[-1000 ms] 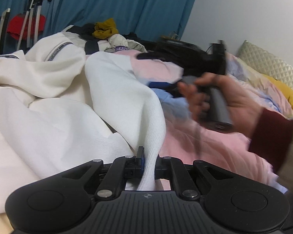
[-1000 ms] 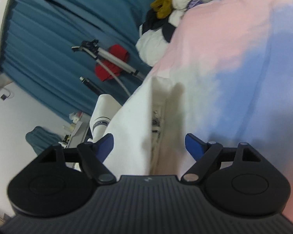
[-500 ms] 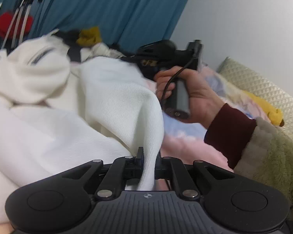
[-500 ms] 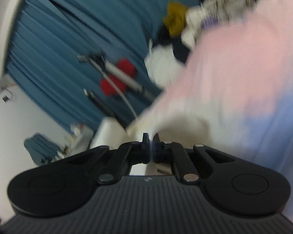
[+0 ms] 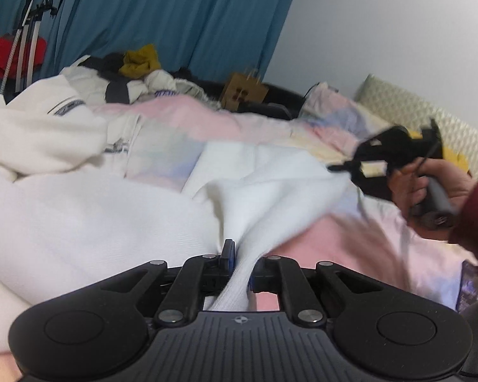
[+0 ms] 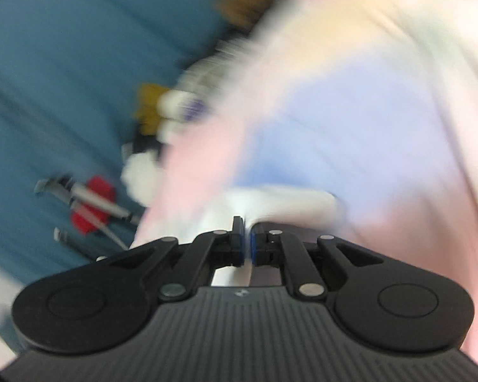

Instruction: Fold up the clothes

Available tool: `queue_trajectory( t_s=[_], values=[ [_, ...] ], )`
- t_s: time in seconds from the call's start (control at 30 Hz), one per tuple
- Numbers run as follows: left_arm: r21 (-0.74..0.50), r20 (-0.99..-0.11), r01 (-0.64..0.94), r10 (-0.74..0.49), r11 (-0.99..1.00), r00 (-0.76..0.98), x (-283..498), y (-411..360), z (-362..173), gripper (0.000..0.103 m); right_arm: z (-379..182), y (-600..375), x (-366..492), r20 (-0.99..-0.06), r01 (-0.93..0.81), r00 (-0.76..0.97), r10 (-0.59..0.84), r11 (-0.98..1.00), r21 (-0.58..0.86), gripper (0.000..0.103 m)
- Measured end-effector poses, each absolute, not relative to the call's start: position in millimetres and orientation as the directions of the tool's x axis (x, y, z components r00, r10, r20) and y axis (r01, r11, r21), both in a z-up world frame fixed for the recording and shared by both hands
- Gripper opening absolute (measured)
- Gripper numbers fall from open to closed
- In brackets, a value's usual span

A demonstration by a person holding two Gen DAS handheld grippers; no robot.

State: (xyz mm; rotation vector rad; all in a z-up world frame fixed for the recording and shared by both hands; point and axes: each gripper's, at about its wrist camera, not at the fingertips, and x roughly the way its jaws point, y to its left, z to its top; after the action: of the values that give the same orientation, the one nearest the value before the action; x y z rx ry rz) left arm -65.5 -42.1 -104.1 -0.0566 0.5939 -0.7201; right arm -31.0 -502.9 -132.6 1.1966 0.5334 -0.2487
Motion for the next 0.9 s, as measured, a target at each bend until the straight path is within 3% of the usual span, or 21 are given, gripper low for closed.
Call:
queue_trajectory(
  t_s=[0.13, 0.2, 0.27, 0.4, 0.57, 0.6, 0.63, 0.67, 0.73, 0.8, 0.9],
  values=[
    [-0.237, -0.507, 0.591, -0.617, 0.771, 0.602, -70.5, -43.1, -106.8, 0.010, -150.5, -514.2, -51.6, -0.462, 0.447, 0.874, 0.148, 0.125, 0.886, 0.015],
    [-0.245, -0.510, 0.580, -0.613, 0.776, 0.604, -71.4, -39.5, -105.5, 0.010, -148.5, -517.8, -52.5, -0.438, 0.421, 0.888, 0.143, 0.134, 0.897, 0.039],
    [-0.254, -0.514, 0.572, -0.610, 0.780, 0.604, -72.6, -36.7, -104.5, 0.010, -147.7, -521.9, -50.6, -0.428, 0.408, 0.894, 0.133, 0.156, 0.900, 0.075],
    [-0.267, -0.518, 0.562, -0.608, 0.783, 0.602, -72.7, -35.5, -103.2, 0.010, -159.0, -525.4, -38.2, -0.445, 0.425, 0.881, 0.159, 0.144, 0.893, 0.076],
    [-0.293, -0.523, 0.551, -0.613, 0.782, 0.592, -68.8, -33.9, -104.3, 0.010, -181.2, -532.2, -12.0, -0.398, 0.389, 0.892, 0.215, 0.085, 0.917, 0.074],
    [-0.297, -0.523, 0.548, -0.613, 0.782, 0.591, -70.5, -33.9, -104.0, 0.010, -185.7, -533.7, -5.8, -0.403, 0.395, 0.892, 0.206, 0.080, 0.915, 0.069],
    [-0.302, -0.523, 0.546, -0.615, 0.781, 0.591, -70.4, -33.5, -103.9, 0.010, -190.9, -533.8, 1.6, -0.415, 0.410, 0.889, 0.194, 0.070, 0.909, 0.057],
    [-0.305, -0.520, 0.545, -0.617, 0.781, 0.591, -70.4, -33.2, -103.6, 0.010, -194.0, -534.7, 7.3, -0.417, 0.413, 0.890, 0.184, 0.064, 0.909, 0.038],
    [-0.307, -0.493, 0.561, -0.633, 0.769, 0.597, -74.2, -33.8, -100.7, 0.010, -199.3, -537.1, 18.0, -0.416, 0.413, 0.894, 0.165, 0.054, 0.909, 0.014],
    [-0.308, -0.473, 0.572, -0.645, 0.760, 0.601, -76.9, -35.0, -97.6, 0.010, -189.1, -538.3, 29.7, -0.414, 0.396, 0.900, 0.134, 0.141, 0.907, 0.007],
    [-0.323, -0.458, 0.573, -0.655, 0.753, 0.602, -74.8, -36.4, -96.9, 0.010, -153.5, -533.4, 45.2, -0.313, 0.265, 0.942, 0.117, 0.311, 0.913, 0.006]
  ],
)
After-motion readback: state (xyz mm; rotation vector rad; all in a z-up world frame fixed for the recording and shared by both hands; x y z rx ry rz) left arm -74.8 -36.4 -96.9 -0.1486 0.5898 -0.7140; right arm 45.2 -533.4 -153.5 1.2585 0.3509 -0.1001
